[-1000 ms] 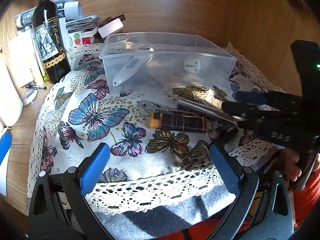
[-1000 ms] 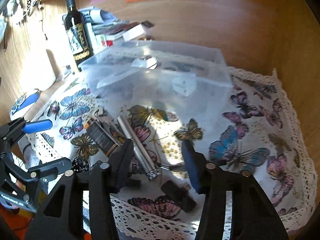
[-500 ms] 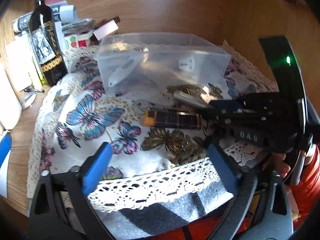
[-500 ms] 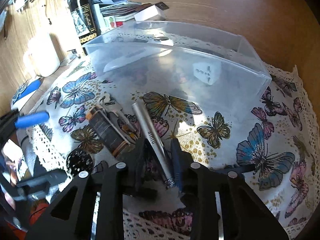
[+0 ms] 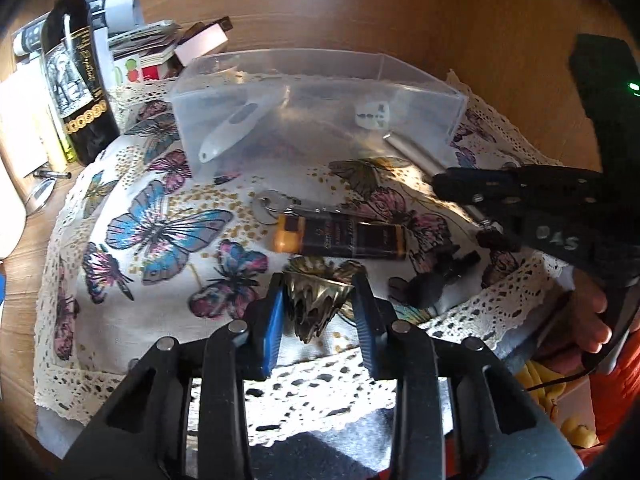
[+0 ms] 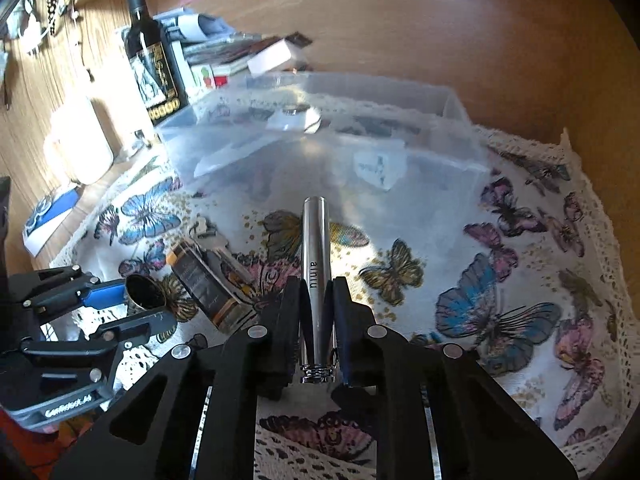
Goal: Organize rigid objects
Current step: 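Grasp the small metal piece with the left gripper while the right gripper lifts the tube, then lower tube and metal piece into the clear box and open both grippers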
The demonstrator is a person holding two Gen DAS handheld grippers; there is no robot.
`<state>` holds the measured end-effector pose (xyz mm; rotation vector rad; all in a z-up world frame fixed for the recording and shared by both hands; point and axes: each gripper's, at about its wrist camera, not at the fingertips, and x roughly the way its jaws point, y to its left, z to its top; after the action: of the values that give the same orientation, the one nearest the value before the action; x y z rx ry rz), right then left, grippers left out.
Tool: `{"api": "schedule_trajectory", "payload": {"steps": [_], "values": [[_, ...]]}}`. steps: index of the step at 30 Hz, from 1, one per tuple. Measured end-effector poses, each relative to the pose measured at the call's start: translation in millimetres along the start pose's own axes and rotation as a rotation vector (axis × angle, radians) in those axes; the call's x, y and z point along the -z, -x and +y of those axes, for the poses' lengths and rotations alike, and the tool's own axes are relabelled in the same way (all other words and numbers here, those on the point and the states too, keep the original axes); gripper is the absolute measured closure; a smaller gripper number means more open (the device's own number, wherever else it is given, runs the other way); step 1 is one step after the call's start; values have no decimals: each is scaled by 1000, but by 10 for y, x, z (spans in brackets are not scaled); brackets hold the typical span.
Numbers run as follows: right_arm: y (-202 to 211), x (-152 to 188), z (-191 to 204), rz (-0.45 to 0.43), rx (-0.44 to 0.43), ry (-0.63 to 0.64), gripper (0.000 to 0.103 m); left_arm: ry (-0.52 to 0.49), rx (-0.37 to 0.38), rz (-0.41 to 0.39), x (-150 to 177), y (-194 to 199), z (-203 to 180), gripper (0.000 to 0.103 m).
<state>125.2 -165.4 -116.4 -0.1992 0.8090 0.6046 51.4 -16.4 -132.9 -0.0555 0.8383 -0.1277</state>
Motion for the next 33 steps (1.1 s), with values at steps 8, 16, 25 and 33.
{"api": "schedule_trajectory", "payload": {"steps": [8, 16, 25, 33], "values": [[273, -161, -55, -97, 25, -5, 89, 26, -46, -94, -252, 193, 193, 71], [491, -447, -99, -206, 34, -26, 89, 31, -77, -194, -692, 354, 373, 71], [660, -861, -89, -319, 52, 4, 89, 54, -61, -232, -1233, 357, 581, 71], [347, -1154, -142, -290, 51, 7, 89, 43, -37, -195, -1517, 99, 634, 71]]}}
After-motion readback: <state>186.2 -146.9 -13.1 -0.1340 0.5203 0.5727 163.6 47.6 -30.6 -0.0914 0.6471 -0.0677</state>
